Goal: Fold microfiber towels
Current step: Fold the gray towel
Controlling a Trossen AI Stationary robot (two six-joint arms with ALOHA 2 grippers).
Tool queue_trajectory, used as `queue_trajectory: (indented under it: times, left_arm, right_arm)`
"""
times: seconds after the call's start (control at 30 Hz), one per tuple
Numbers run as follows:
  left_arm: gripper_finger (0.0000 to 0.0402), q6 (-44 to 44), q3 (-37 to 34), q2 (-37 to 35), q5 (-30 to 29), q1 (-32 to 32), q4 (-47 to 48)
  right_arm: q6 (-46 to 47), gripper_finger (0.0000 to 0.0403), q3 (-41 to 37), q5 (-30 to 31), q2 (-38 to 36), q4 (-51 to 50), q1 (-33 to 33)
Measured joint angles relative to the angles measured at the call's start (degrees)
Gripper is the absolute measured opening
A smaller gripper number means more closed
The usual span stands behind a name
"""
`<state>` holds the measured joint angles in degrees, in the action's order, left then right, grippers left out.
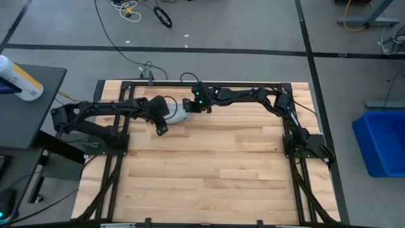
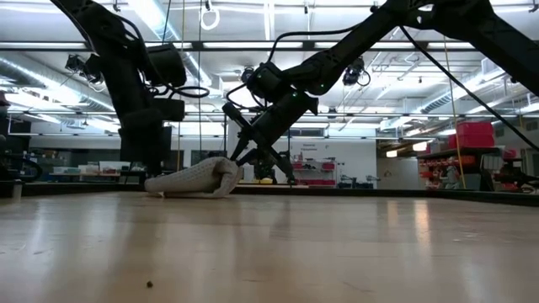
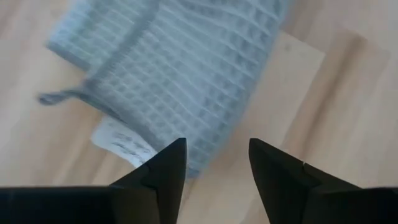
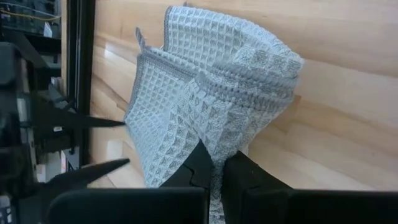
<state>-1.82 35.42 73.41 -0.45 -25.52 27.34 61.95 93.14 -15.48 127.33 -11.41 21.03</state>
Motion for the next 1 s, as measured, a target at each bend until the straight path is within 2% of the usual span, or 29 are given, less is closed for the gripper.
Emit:
queue_trajectory:
  times: [0.2, 0.5, 0.67, 0.77, 0.93, 1.0]
  left_arm:
    - [0.0184, 0.78, 0.02, 2.32, -1.35, 3.99, -1.77]
    - [0.0185, -0.53, 0.04, 10.18, -10.06, 5.31, -2.89]
    - [0.0181, -0.05, 0.17, 10.88, -14.31, 5.46, -4.47]
    - [0.0149, -0.35, 0.13, 10.91, -19.95, 5.14, -5.05]
    - [0.0025, -0.92, 0.11, 10.91, -23.28, 5.18, -5.08]
    - [0.0012, -1.17, 0.11, 10.91, -25.12, 5.09, -5.65]
  right_arm:
    - [-0.77, 0.0012, 0.0, 0.41, -0.02, -0.18, -0.17]
    - [-0.97, 0.0012, 0.0, 0.43, -0.02, -0.08, -0.21]
    - [-1.27, 0.0012, 0.0, 0.45, -0.02, -0.05, -0.22]
    - [-1.44, 0.0012, 0.0, 0.47, -0.02, -0.03, -0.28]
    - [-2.31, 0.0012, 0.0, 0.49, -0.02, -0.1, -0.41]
    - [-2.43, 0.0012, 0.0, 0.47, -0.02, -0.1, -0.41]
